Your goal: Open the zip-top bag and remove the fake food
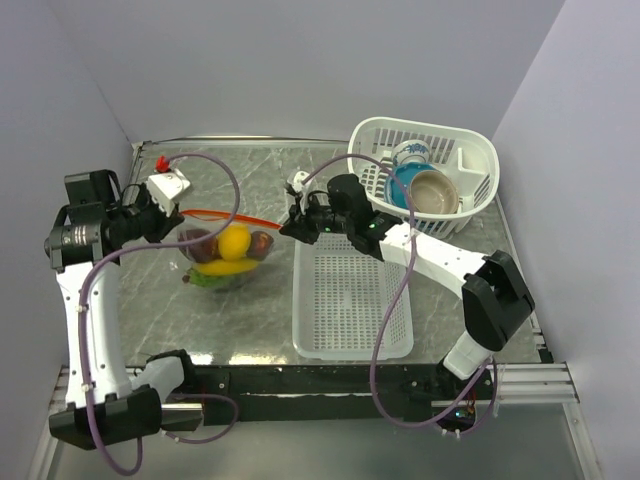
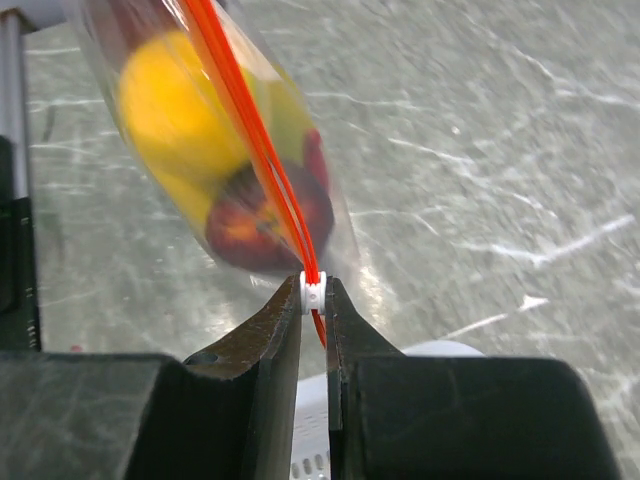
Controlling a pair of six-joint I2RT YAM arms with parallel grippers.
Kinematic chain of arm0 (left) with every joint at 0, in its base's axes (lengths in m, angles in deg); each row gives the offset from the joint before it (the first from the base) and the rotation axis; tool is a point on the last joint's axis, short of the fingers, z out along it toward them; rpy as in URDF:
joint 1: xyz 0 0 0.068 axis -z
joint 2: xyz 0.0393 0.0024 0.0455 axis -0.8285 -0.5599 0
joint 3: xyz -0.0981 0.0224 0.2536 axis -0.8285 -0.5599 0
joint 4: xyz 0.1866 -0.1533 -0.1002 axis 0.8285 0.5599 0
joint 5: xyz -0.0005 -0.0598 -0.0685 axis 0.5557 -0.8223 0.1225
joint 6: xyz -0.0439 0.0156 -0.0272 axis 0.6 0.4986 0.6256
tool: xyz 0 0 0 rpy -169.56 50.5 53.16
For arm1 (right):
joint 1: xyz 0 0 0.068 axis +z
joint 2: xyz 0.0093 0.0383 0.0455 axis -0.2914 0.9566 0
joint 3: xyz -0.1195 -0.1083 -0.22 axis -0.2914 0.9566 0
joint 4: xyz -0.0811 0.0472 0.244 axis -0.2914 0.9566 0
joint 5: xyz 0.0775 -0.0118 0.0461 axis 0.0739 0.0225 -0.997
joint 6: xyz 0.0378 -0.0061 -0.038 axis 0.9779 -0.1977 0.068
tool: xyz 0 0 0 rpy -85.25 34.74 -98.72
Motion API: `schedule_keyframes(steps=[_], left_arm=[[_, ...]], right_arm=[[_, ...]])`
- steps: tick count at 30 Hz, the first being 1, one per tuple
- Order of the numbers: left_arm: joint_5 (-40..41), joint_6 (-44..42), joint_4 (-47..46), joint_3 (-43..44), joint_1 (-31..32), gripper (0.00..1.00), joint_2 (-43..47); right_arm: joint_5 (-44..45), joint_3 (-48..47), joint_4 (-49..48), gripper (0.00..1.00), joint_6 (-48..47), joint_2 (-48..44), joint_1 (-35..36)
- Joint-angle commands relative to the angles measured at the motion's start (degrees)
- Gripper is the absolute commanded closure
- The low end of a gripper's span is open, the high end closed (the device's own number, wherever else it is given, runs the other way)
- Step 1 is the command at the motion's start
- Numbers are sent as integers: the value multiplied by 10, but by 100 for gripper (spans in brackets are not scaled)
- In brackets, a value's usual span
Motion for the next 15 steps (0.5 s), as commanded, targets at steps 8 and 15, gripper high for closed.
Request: schedule_keyframes(steps=[8, 15], left_arm=[[-43, -7, -103, 53, -94, 99, -36], [-108, 24, -95, 101, -129, 99, -83]], right_arm=[[127, -19, -6, 100, 8, 43, -20], [175, -86, -24, 93, 42, 87, -19]])
